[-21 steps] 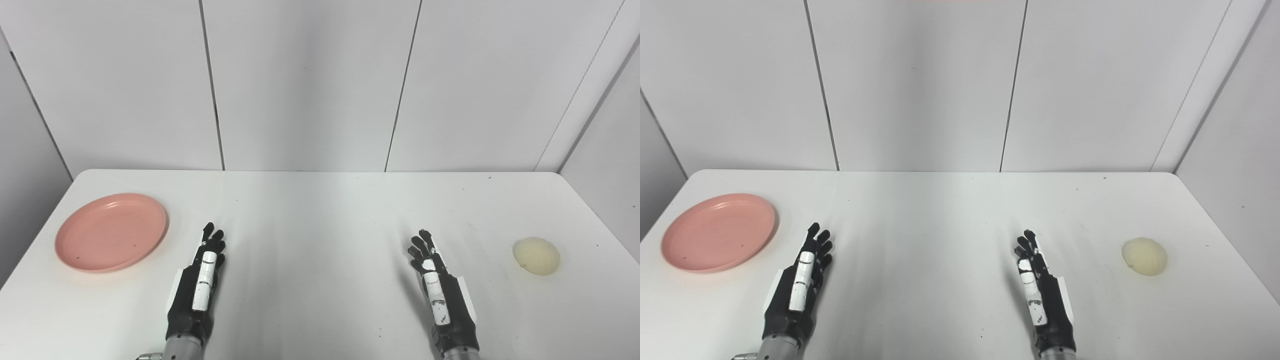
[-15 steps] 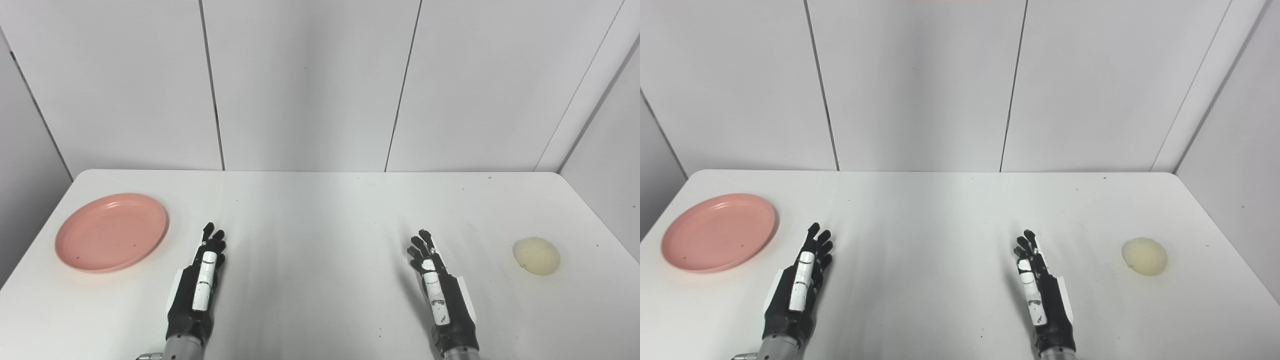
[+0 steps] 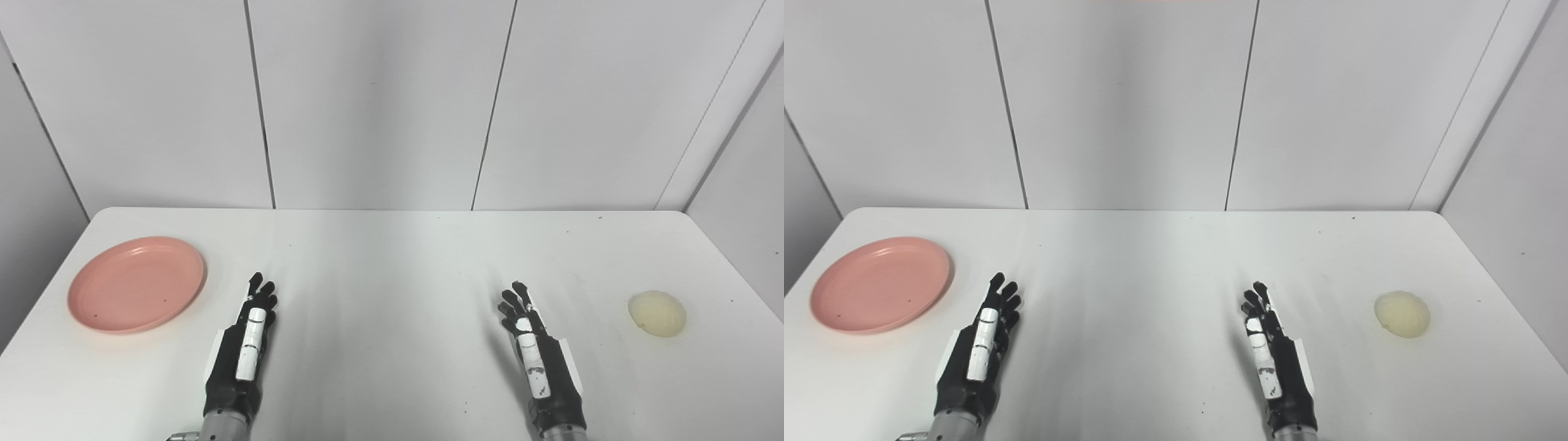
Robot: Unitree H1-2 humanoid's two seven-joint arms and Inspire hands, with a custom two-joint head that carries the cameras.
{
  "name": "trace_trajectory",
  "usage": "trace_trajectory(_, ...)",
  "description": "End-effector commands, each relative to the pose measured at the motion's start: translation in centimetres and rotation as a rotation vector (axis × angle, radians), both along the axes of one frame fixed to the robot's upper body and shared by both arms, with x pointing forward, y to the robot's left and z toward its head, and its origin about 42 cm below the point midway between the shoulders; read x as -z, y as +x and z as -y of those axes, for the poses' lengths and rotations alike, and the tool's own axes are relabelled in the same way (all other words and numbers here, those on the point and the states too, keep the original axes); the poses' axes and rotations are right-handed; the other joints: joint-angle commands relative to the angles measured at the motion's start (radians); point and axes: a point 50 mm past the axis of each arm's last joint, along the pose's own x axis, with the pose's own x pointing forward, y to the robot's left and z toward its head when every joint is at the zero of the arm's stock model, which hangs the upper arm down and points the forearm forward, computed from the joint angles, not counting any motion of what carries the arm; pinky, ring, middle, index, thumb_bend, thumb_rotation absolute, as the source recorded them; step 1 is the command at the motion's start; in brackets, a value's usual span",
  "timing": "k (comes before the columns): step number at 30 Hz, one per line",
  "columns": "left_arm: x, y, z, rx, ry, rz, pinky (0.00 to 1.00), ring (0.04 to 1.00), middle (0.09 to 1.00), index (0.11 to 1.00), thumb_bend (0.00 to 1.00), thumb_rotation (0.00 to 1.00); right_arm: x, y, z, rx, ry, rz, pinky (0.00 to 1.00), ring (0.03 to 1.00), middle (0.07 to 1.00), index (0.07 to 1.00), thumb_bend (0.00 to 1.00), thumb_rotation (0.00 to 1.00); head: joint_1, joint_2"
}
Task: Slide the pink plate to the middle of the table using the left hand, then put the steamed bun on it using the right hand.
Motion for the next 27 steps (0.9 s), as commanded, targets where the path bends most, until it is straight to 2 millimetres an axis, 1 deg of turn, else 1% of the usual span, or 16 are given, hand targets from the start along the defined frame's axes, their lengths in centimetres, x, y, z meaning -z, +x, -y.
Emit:
trace_trajectory(1,-1.3,0.7,0.6,0.02,-0.006,0.041,1.0,0.981,0.978,1.0,0.76,0.96,0.4,-0.1,-0.1,-0.008,-0.002,-0.014,0.93,0.911,0.926,0.957,0.78,1.0,0.001,0.0)
trace_trajectory(3,-1.3,0.7,0.6,0.021,-0.005,0.041,1.0,0.979,0.978,1.0,0.77,0.95,0.5,-0.1,-0.1,-0.008,-0.001,-0.015,0.93,0.908,0.926,0.956,0.78,1.0,0.001,0.0)
trace_trajectory(11,-1.3,0.7,0.6,0.022,-0.002,0.039,1.0,0.98,0.976,1.0,0.77,0.96,0.4,-0.2,-0.1,-0.008,-0.001,-0.015,0.93,0.906,0.92,0.954,0.78,1.0,0.003,0.0)
trace_trajectory(14,-1.2,0.7,0.6,0.022,-0.004,0.038,1.0,0.976,0.974,1.0,0.76,0.96,0.4,-0.2,-0.1,-0.01,-0.002,-0.015,0.93,0.907,0.922,0.956,0.78,1.0,0.013,-0.005)
trace_trajectory(18,-1.1,0.7,0.9,0.03,-0.004,0.034,1.0,0.978,0.977,1.0,0.73,0.96,0.6,-0.1,0.2,-0.014,0.002,-0.015,0.93,0.911,0.926,0.956,0.79,1.0,0.039,-0.018)
trace_trajectory(21,-0.8,0.7,1.5,0.033,0.003,0.03,1.0,0.976,0.977,1.0,0.74,0.96,0.9,0.0,0.7,-0.02,-0.002,-0.013,0.93,0.911,0.929,0.962,0.78,1.0,0.086,-0.034)
trace_trajectory(22,-0.8,0.7,1.6,0.033,0.006,0.031,1.0,0.975,0.978,1.0,0.72,0.96,1.0,0.0,0.9,-0.022,-0.004,-0.014,0.93,0.911,0.931,0.964,0.79,1.0,0.086,-0.034)
trace_trajectory(23,-0.7,0.7,1.9,0.033,0.007,0.031,1.0,0.974,0.978,1.0,0.71,0.97,1.1,0.0,1.2,-0.021,-0.003,-0.016,0.93,0.911,0.932,0.965,0.79,1.0,0.112,-0.044)
trace_trajectory(24,-0.6,0.7,2.1,0.033,0.008,0.031,1.0,0.974,0.978,1.0,0.71,0.97,1.2,0.0,1.4,-0.02,-0.002,-0.017,0.94,0.912,0.934,0.965,0.79,1.0,0.112,-0.044)
trace_trajectory(27,-0.3,0.7,2.9,0.032,0.008,0.032,1.0,0.979,0.973,1.0,0.71,0.97,1.5,0.0,2.1,-0.019,0.004,-0.017,0.95,0.918,0.936,0.968,0.77,1.0,0.154,-0.059)
